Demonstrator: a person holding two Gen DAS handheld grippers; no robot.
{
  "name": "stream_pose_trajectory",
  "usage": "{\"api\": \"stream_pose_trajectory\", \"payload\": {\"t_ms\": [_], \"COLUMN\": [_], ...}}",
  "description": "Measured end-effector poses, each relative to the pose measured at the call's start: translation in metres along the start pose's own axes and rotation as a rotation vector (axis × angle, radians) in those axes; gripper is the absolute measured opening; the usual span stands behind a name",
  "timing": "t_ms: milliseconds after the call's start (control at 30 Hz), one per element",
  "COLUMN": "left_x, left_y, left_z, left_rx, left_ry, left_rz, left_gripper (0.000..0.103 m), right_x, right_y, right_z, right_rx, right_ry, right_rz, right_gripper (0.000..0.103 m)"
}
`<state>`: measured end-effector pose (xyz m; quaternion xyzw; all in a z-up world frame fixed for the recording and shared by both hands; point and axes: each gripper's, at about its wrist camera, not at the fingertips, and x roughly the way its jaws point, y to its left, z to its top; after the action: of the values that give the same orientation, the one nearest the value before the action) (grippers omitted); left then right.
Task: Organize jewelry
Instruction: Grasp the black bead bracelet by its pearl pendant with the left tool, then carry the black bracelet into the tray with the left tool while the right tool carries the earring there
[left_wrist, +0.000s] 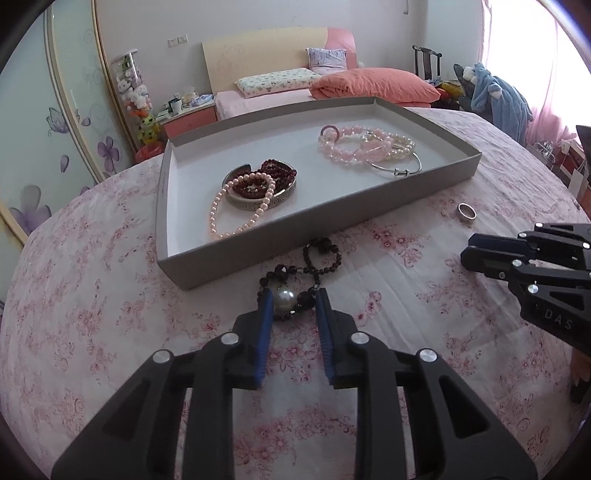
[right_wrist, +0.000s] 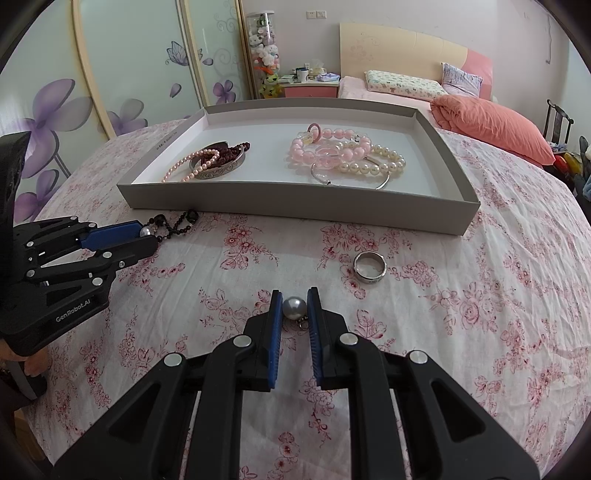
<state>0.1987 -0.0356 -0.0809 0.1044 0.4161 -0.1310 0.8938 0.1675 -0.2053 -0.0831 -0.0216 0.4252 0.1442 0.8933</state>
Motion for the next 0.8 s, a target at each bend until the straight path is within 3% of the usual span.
{"api": "stream_pose_trajectory", "payload": {"t_ms": [367, 433, 800], "left_x": [0.005, 0.007, -0.013], "left_y": [0.01, 0.009, 0.007], "left_z": [0.005, 0.006, -0.001], "left_rx": [-0.056, -0.064, -0.06], "left_ry": [0.003, 0.007, -0.038], "left_rz": [-0.028, -0.038, -0.037], "left_gripper": [0.024, 0.012, 0.011], "right_x": [0.0, 0.0, 0.0], "right_y": [0.0, 0.0, 0.0], "right_z": [0.0, 0.0, 0.0], "right_rx": [0.002, 0.002, 0.003], "right_ry": [0.0, 0.0, 0.0], "right_rz": [0.002, 0.002, 0.003], "right_gripper": [0.015, 0.015, 0.015]}}
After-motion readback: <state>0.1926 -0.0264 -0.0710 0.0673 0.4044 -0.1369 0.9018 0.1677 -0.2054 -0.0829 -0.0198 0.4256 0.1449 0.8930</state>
